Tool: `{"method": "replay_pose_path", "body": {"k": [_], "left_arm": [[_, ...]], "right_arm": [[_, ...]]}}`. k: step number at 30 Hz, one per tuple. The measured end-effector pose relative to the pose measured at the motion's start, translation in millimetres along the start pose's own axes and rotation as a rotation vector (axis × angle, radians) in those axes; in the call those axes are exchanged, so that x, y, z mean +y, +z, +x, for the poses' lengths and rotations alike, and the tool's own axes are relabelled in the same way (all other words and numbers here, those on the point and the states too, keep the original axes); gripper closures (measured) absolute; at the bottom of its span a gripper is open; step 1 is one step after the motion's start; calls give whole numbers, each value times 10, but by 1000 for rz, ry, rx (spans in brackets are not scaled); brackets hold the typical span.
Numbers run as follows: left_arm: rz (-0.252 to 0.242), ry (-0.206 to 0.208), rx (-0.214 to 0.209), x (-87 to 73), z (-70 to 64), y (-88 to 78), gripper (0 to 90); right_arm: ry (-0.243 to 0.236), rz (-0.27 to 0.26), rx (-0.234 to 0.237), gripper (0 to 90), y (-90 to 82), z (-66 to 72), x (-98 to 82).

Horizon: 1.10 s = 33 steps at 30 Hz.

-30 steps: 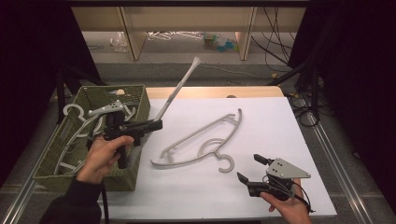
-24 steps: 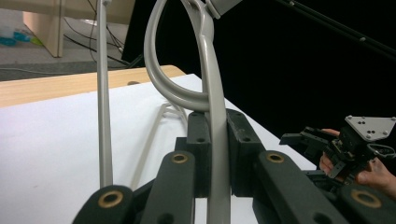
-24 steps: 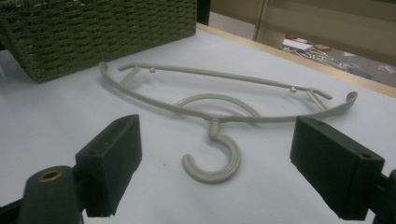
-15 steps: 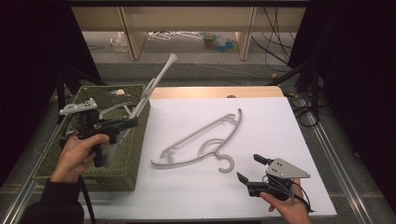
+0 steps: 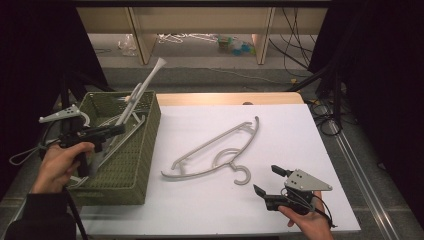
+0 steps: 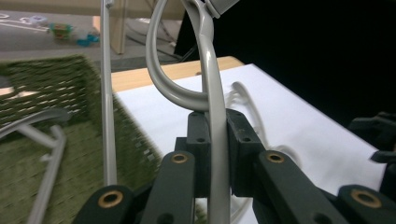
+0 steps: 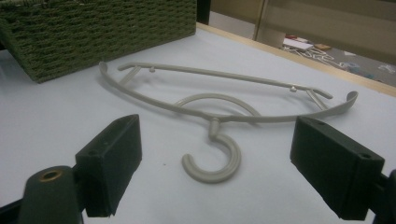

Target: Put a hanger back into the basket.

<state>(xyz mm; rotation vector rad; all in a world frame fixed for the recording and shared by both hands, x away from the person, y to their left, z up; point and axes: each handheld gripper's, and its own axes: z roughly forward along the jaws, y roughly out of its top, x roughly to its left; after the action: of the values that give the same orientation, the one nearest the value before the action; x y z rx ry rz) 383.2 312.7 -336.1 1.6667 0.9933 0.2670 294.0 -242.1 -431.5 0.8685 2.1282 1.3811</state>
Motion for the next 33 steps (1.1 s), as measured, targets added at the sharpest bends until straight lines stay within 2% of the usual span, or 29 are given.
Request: {"method": "replay_pose_path", "body": {"k": [4,6,8,9,10,13,14,17,18,25,28,33], "left_arm": [[33,15,12,-47,127,-44,809],[57,28,16,-65,183,-74,809],[69,39,9,-81,214,-94,809],[74,42,4,-90,226,-104,809],[81,39,-2,-106,234,-109,809],[103,50,0,-129,264,-120,809],[108,47,2,-139,293,-133,809],[104,36,-5,-169,356,-195,809],[107,44,0,-175,373,-228,809],[122,60,13,-239,475,-407,809],[132,47,7,-291,522,-450,809],[135,54,-11,-314,536,-479,809]], "right_arm": [[-15,-9,-3,177,2,-10,1],[0,2,0,177,-1,2,-1],[-17,-10,-7,177,3,-9,-1],[0,2,1,177,0,1,-1],[-16,-8,-7,177,5,-9,-2],[-3,0,-1,177,1,0,-1],[-14,-7,-5,177,4,-8,-1],[-2,4,0,177,-1,0,-4],[-16,-7,-8,177,2,-11,-2],[-15,-5,-6,177,4,-7,-3],[-13,-4,-7,177,4,-7,-5],[-17,1,-7,176,7,-10,-5]]}}
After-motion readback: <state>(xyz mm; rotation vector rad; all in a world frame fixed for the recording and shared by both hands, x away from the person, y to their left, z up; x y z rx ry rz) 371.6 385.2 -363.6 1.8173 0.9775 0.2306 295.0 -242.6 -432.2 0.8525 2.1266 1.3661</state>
